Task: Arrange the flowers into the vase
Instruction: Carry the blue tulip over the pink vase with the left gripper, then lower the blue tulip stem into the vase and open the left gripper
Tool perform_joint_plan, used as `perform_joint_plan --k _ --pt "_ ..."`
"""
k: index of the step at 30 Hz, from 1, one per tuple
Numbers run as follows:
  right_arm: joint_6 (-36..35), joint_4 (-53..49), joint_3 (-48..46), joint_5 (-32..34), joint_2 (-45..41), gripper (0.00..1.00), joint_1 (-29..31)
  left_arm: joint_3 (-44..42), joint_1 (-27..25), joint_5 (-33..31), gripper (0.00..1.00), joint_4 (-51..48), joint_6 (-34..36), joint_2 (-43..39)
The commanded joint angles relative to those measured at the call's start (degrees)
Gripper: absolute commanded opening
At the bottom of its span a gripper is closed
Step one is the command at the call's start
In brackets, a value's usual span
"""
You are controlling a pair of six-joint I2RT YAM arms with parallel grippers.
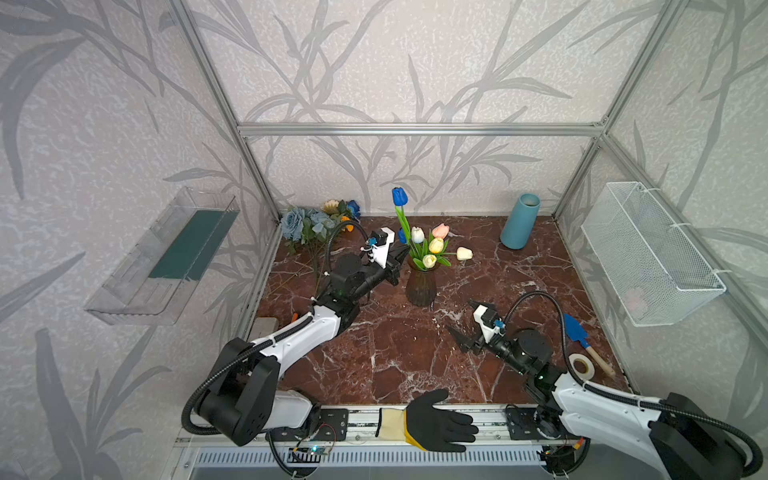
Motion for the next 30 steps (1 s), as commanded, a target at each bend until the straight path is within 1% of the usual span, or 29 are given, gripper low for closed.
perform_joint_plan --k 1,11,23,30 --pt "0.19 1.97 0.91 -0.40 -0.17 0.92 0.27 1.69 -0.17 0.57 0.00 -0.33 0.94 -1.07" --pt "0.20 1.99 1.01 -0.31 0.09 0.92 0.27 3.39 -0.54 4.57 0.00 -1.36 -1.63 -3.76" --pt "0.45 2.07 1.20 -0.48 0.35 0.92 0.27 3.77 -1.49 4.98 0.00 -1.76 -3.21 -5.17" --pt "0.38 1.98 1.13 -0.48 0.36 0.92 0.27 3.20 -1.72 3.49 0.00 -1.61 -2.38 -2.07"
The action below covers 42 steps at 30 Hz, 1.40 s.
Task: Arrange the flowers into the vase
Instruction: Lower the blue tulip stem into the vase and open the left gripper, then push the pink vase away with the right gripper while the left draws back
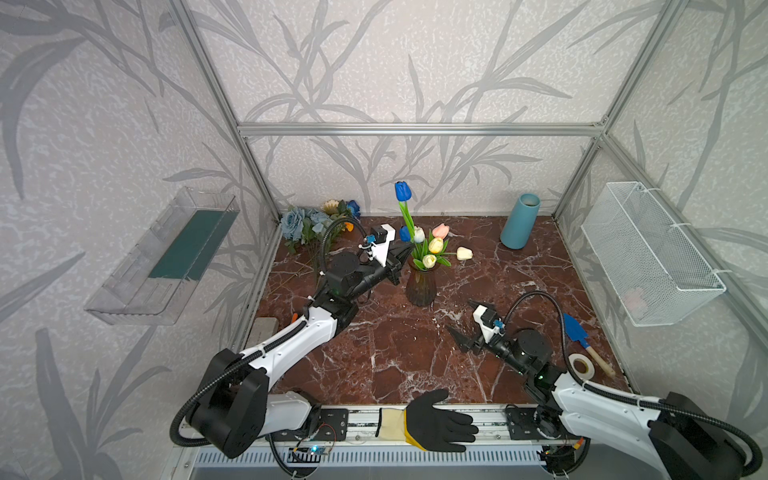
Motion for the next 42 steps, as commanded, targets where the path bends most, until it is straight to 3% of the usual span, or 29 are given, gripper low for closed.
perform_joint_plan --k 1,9,10,12,16,19,21,24,26,32,35,39,42 --pt "0.33 2.05 1.17 -0.03 0.10 0.92 0.27 1.16 -0.29 -0.69 0.00 -0.05 0.36 1.54" --pt "0.31 2.02 1.13 -0.07 0.18 0.92 0.27 0.38 -0.29 -4.03 0.02 -1.33 1.92 3.68" --pt "0.29 1.96 1.11 0.01 0.14 0.92 0.27 0.37 -0.29 -4.38 0.07 -1.36 2.01 3.61" --pt "0.24 1.92 1.11 0.06 0.18 0.92 0.27 0.38 -0.29 -4.78 0.24 -2.00 2.46 3.23" --pt "0.26 2.03 1.24 0.06 0.49 0.92 0.27 0.35 -0.28 -5.92 0.39 -3.66 3.70 1.49" --pt "0.22 2.07 1.39 -0.02 0.95 0.92 0.27 0.61 -0.25 -6.44 0.38 -6.02 5.03 -0.26" --pt "0.11 2.06 1.47 0.15 1.32 0.92 0.27 0.65 -0.24 -6.62 0.31 -7.55 6.31 -1.33" --pt "-0.06 2.31 1.65 0.37 1.83 0.92 0.27 0.41 -0.21 -7.29 0.29 -8.46 7.49 -2.36" --pt "-0.06 2.47 1.75 0.33 2.24 0.92 0.27 1.05 -0.27 -6.81 0.21 -9.74 8.30 -2.58" --pt "-0.41 3.01 2.25 0.06 3.78 0.92 0.27 2.48 -0.27 -3.47 0.24 -11.51 8.42 -3.49" --pt "0.08 0.80 3.31 0.84 4.21 0.93 0.27 0.45 -0.16 -4.06 0.36 -10.67 9.63 -4.68" --pt "3.12 -0.59 6.15 6.08 6.97 0.99 0.14 -4.34 -0.11 -7.74 0.74 -7.20 9.65 -7.41" --pt "4.20 -0.81 9.39 6.30 10.57 0.99 0.09 -7.94 -0.03 -6.41 0.88 -4.28 9.90 -10.78"
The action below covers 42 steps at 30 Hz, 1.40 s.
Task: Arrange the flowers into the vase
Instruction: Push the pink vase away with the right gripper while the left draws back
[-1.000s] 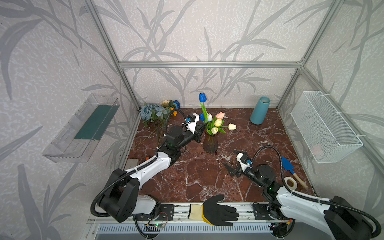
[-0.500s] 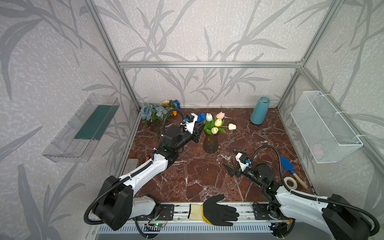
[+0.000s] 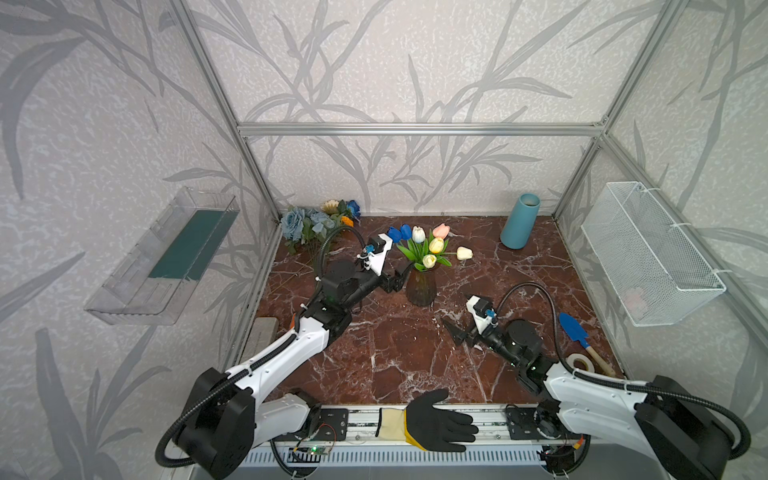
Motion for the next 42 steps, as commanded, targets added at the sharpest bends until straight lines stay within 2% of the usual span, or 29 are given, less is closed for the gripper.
perform_joint_plan --k 1,4,8,12,23,27,36,42 --pt "2.87 0.44 4.56 2.41 3.80 0.99 0.01 -3.87 0.04 0.92 0.93 4.97 0.60 -4.41" --pt "3.10 4.60 7.91 2.10 10.34 0.99 0.01 -7.32 0.02 1.32 0.94 6.51 -0.10 -8.63" --pt "1.10 16.88 11.19 1.22 22.20 0.99 0.01 -13.99 -0.03 -2.63 0.94 12.33 -3.30 -12.09" --pt "-0.31 27.26 14.54 2.28 32.79 0.99 0.01 -20.51 -0.07 -5.42 0.94 15.43 -3.62 -14.74" --pt "-5.02 27.31 26.11 7.49 43.26 0.99 -0.08 -24.88 -0.03 -9.15 0.94 14.13 -1.75 -15.31" --pt "-6.45 27.30 28.91 7.44 45.73 0.83 -0.17 -24.89 -0.03 -9.64 0.94 15.77 -1.38 -13.86" --pt "-6.19 27.30 32.85 6.75 48.87 0.69 -1.51 -24.57 0.02 -9.63 0.94 15.59 -0.88 -12.77" --pt "-2.76 27.30 33.81 4.04 49.52 0.53 -4.50 -24.63 -0.03 -9.94 0.94 15.71 -0.70 -12.30"
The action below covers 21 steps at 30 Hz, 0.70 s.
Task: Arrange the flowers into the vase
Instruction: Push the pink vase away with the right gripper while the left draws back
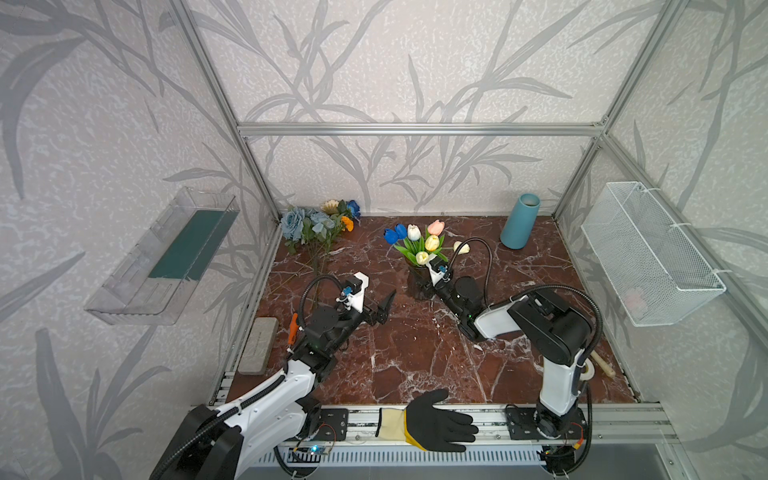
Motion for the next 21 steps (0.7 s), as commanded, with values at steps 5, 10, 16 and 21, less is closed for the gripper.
perform_joint_plan --k 5,10,16,21 --pt "0.67 2.56 4.21 -3.53 2.16 0.37 -4.18 -0.21 -0.05 -0.98 0.94 2.85 1.37 1.54" --pt "3.23 2.60 11.13 -8.44 6.47 0.28 -9.46 0.20 -0.03 -1.18 0.94 3.42 1.95 1.99" --pt "5.89 -0.57 26.16 -14.07 14.25 0.24 -15.10 0.96 -0.05 -1.87 0.94 1.59 3.13 1.46" --pt "4.06 -11.11 42.10 -17.28 21.62 0.23 -17.00 1.53 -0.05 -2.24 0.94 0.72 3.62 1.15"
